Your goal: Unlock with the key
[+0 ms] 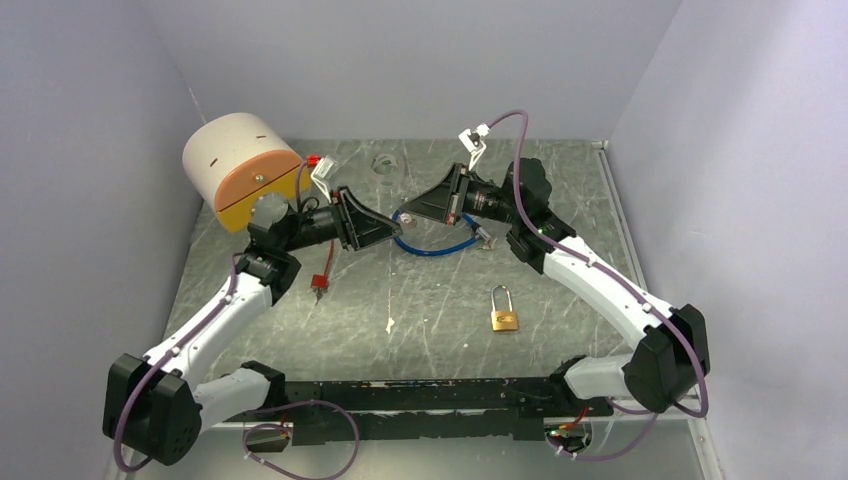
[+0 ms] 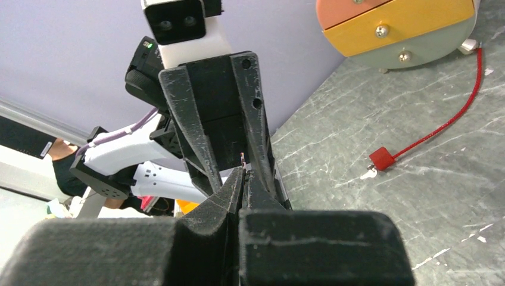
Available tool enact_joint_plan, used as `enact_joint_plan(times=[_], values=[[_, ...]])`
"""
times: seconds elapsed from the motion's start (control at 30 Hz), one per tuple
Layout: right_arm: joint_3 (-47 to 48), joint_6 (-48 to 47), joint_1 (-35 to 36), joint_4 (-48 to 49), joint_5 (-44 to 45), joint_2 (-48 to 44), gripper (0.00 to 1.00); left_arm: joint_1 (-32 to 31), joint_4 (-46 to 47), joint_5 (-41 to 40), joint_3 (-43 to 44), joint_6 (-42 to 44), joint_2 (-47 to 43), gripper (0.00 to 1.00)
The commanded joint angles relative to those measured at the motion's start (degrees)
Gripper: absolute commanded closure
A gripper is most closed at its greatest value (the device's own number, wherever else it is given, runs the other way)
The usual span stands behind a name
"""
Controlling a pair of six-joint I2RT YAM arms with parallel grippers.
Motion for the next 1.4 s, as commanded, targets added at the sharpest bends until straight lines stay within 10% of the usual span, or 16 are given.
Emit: enact_joint_plan(times=[0.0,0.87,1.07,1.37], values=[[-0.2,-0.8,0.1,2.3,0.4,-0.1,1.0,-0.1,1.7,-0.3,1.5,2.1,-1.5,0.62],[-2.1,0.0,0.2,5.2,-3.4,0.8,1.0,-0.1,4.9,-0.1,3.1,-1.4,1.3,0.97],[-1.8,-4.3,0.0,-1.5,3.8,-2.5,0.44,-0.1,-0.1,-1.6,3.8,2.3,-0.2,0.98],[-6.7,-3.9,-0.9,4.6,6.4,-7.7,0.5,-0.1,-0.4,-1.5,4.4,2.2,-0.6,0.98]])
